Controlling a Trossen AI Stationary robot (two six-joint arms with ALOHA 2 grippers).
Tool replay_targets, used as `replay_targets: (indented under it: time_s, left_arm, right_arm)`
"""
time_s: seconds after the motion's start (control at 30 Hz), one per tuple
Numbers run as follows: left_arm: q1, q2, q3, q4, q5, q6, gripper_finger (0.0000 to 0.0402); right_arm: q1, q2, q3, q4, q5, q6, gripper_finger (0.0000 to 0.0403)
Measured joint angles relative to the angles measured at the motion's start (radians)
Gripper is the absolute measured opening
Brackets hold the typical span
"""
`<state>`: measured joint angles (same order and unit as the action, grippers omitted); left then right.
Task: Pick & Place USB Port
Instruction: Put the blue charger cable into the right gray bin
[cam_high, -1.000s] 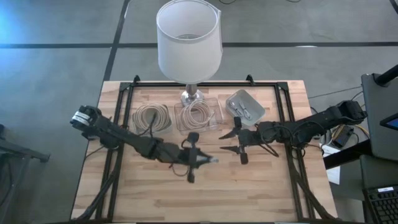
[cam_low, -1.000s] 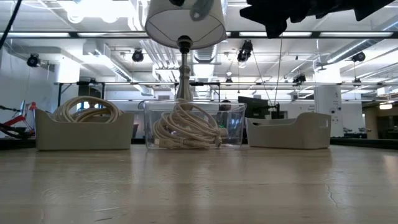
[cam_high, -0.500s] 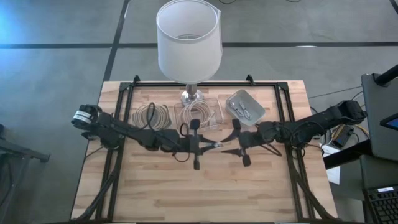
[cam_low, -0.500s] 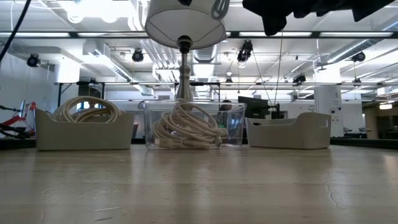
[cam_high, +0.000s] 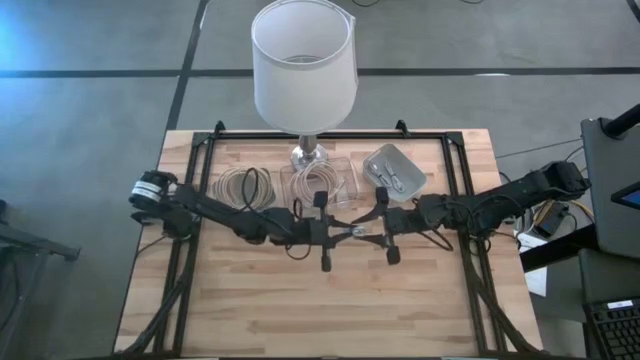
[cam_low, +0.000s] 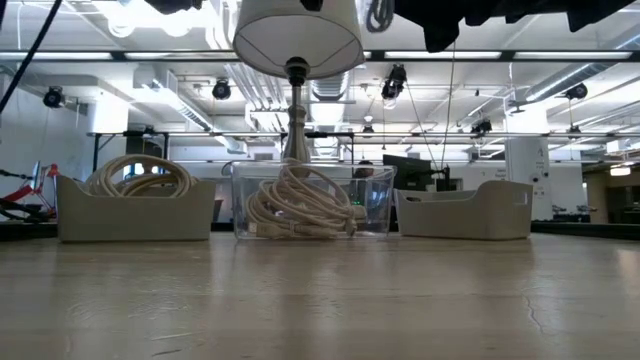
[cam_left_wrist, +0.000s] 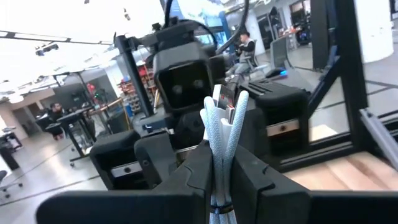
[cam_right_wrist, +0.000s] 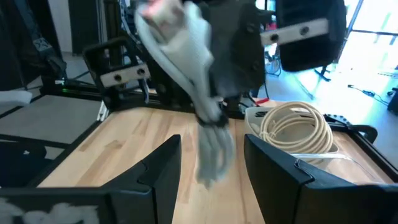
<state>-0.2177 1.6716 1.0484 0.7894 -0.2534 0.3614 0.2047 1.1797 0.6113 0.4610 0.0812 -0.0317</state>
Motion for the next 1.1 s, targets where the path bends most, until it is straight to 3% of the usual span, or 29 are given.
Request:
replay_targets:
  time_s: [0.4, 0.63, 0.87, 1.1]
  left_arm:
    - [0.040, 0.091, 0.062, 0.020, 0.013, 0.003, 0.0038]
    - [0.041, 0.099, 0.066, 0.015, 0.011, 0.011, 0.0039]
    - [0.040, 0.088, 0.062, 0.010, 0.009, 0.007, 0.0039]
    - [0.040, 0.087, 0.061, -0.009, 0.004, -0.029, 0.0039]
  right_arm:
    - [-0.001, 0.000, -0.004, -0.004, 0.008, -0.058, 0.0153]
    - [0.001, -0.002, -0.005, -0.092, 0.107, -0.060, 0.0099]
    - [0.000, 0.000, -0.006, -0.110, 0.128, -0.081, 0.0034]
    - [0.000, 0.000, -0.006, -0.122, 0.129, -0.080, 0.0022]
